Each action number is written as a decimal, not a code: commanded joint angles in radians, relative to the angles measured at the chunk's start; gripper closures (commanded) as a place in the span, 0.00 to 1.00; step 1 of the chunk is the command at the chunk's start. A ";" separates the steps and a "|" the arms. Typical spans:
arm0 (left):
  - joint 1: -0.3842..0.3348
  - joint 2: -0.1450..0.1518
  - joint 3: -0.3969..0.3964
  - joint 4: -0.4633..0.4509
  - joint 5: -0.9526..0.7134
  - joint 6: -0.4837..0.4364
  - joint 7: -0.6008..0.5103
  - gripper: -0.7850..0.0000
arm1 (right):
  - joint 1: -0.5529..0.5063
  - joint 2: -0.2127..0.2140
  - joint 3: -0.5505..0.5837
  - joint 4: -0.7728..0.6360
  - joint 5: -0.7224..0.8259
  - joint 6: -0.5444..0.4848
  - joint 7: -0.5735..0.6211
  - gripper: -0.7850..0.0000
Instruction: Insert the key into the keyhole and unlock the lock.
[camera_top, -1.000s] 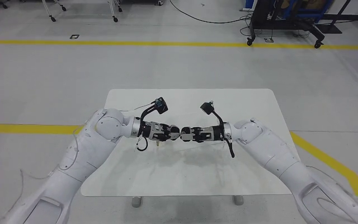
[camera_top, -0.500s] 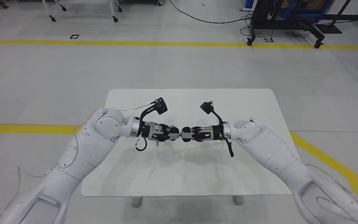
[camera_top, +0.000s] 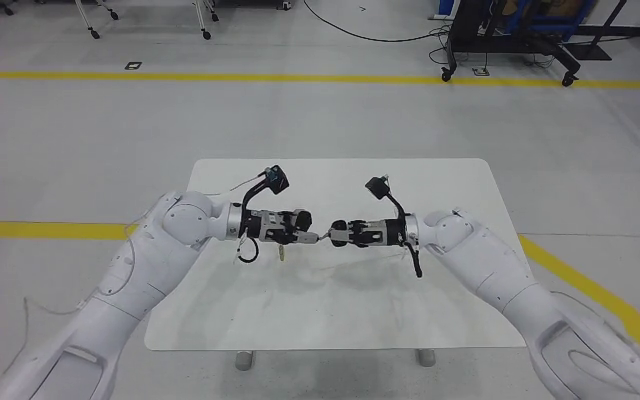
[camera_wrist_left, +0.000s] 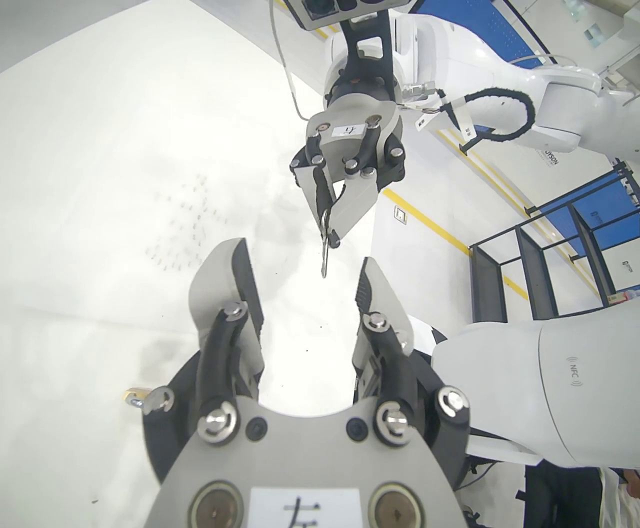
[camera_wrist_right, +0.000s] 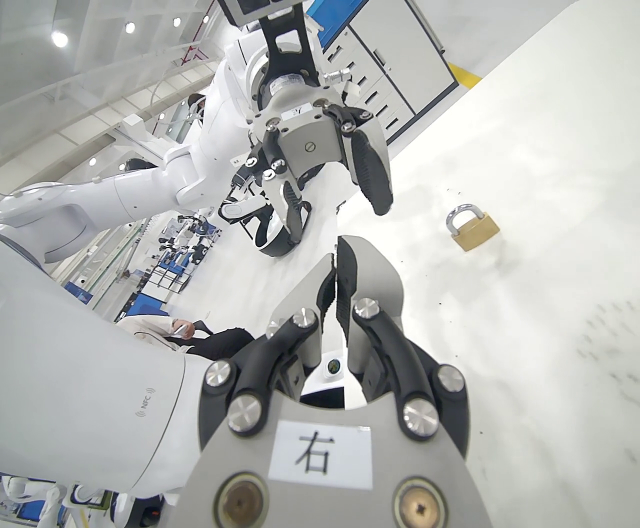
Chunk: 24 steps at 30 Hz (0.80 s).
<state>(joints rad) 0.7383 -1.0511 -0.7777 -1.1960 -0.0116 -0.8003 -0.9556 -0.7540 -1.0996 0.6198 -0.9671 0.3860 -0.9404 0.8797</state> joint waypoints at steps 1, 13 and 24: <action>0.002 0.003 -0.011 0.005 0.020 0.023 0.020 0.00 | -0.002 0.012 0.020 0.004 -0.007 -0.016 -0.016 1.00; 0.005 0.018 -0.044 -0.082 0.165 0.087 0.037 0.00 | -0.022 0.049 0.084 0.000 -0.025 -0.070 -0.070 1.00; 0.216 0.122 -0.203 -0.629 0.727 0.562 -0.329 0.00 | -0.022 0.049 0.084 0.000 -0.025 -0.070 -0.070 1.00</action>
<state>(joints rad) 0.9382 -0.9308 -0.9904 -1.7892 0.6781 -0.2639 -1.2442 -0.7757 -1.0504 0.7041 -0.9669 0.3610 -1.0102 0.8099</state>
